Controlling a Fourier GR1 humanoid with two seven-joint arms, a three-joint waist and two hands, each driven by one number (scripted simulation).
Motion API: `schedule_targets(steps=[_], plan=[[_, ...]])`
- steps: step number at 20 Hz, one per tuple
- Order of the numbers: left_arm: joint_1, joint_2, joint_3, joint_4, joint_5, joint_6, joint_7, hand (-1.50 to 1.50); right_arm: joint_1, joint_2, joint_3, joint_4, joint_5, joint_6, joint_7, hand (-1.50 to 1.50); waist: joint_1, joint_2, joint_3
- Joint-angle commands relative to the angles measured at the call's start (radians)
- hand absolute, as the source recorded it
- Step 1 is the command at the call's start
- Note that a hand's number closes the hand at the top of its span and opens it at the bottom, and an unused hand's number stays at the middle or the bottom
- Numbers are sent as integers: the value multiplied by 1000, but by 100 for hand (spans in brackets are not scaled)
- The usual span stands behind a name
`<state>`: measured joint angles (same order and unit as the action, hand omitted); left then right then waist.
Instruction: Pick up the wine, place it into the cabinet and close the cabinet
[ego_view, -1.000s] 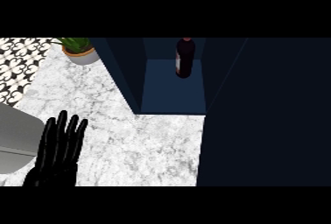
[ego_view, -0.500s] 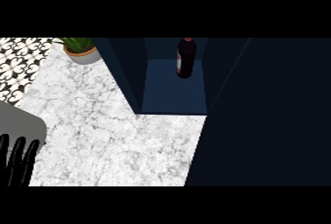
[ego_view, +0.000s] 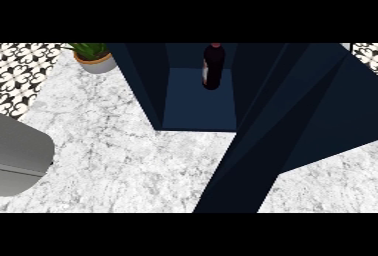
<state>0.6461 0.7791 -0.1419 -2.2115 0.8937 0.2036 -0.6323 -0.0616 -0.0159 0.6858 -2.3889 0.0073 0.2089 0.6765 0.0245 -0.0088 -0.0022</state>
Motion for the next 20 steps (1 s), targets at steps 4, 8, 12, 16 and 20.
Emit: schedule_targets(steps=[4, 8, 12, 16, 20], plan=[[54, 25, 163, 49, 77, -146, 15, -150, -327, 16, 137, 167, 141, -278, 35, 150, 2, 4, 0], [101, 46, 248, 17, 137, -226, 59, -150, -506, 16, 88, 299, 98, -392, 49, 150, 11, 5, 1], [37, 6, 230, 29, 118, -189, 90, -150, -664, 16, -51, 473, 20, -402, 15, 150, -1, 10, 1], [141, -5, 299, -68, 120, -225, 124, -150, -707, 16, -141, 619, -22, -362, -75, 150, 7, 8, 3], [113, -18, 327, -22, 140, -257, 169, -150, -778, 16, -194, 785, -13, -353, -176, 150, 0, 11, 3]])
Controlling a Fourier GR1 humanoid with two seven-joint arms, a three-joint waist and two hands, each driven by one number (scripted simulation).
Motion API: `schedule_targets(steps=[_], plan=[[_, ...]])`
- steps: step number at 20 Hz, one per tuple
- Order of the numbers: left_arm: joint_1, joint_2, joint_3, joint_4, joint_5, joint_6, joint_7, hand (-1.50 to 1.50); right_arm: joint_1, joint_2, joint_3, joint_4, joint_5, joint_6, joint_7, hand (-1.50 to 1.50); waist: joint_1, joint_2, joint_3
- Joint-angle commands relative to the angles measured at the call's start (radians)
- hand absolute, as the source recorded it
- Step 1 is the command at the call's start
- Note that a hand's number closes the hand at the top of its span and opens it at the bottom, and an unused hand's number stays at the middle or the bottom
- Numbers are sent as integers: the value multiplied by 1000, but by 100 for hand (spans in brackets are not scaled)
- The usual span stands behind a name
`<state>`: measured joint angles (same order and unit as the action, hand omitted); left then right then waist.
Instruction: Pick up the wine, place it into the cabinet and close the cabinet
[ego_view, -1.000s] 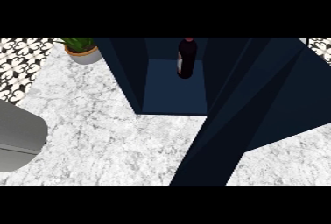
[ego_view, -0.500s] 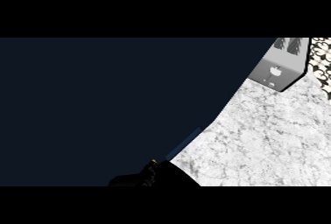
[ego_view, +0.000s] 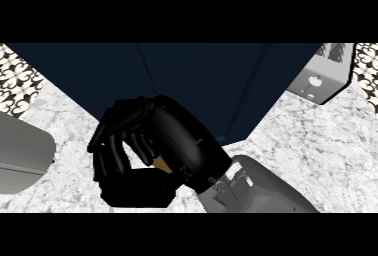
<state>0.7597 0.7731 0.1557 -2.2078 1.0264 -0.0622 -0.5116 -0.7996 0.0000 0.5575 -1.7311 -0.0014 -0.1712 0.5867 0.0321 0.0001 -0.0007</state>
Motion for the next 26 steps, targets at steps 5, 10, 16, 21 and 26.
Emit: schedule_targets(steps=[5, 10, 16, 21, 26], plan=[[22, -45, 23, -64, -25, -18, 94, -150, -118, 0, -165, 266, 20, 57, -128, 150, -6, 0, 1], [-103, -95, -92, -9, -111, 31, 137, -150, -157, -25, -252, 395, -4, 131, -224, 150, -21, 3, 1], [-215, -112, -175, 14, -163, 99, 171, -150, -188, -110, -326, 543, -13, 211, -370, 150, -28, 10, 0], [-256, -127, -183, 18, -167, 140, 192, -150, -200, -158, -361, 593, -8, 223, -405, 150, -28, 14, 1], [-331, -157, -246, 88, -204, 159, 199, -150, -263, -137, -370, 646, -12, 226, -426, 150, -31, 17, -1]])
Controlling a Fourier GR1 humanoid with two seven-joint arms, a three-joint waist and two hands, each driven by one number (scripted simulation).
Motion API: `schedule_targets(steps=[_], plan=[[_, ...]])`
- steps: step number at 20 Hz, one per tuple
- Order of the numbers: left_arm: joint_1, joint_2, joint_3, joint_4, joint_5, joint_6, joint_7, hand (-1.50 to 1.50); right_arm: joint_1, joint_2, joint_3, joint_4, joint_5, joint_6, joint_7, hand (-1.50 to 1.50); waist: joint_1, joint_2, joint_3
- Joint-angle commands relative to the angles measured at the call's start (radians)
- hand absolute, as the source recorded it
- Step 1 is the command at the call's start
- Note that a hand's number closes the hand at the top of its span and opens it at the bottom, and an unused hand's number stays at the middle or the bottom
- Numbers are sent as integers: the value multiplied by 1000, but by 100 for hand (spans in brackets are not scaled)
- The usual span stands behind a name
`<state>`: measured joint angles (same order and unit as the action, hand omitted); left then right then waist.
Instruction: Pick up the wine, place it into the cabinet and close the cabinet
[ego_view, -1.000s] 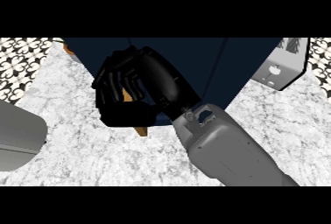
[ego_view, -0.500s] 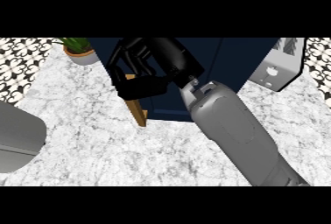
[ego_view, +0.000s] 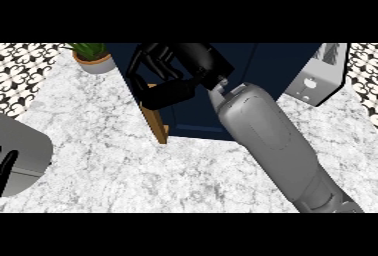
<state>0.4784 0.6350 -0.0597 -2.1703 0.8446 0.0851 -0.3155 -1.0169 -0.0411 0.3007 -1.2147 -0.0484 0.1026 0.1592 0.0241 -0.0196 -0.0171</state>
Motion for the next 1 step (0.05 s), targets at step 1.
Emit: schedule_targets(steps=[1], plan=[[-36, -39, -61, 19, -47, 25, -9, -150, -12, -91, -114, 144, 42, -67, -40, 150, -14, 37, 16]])
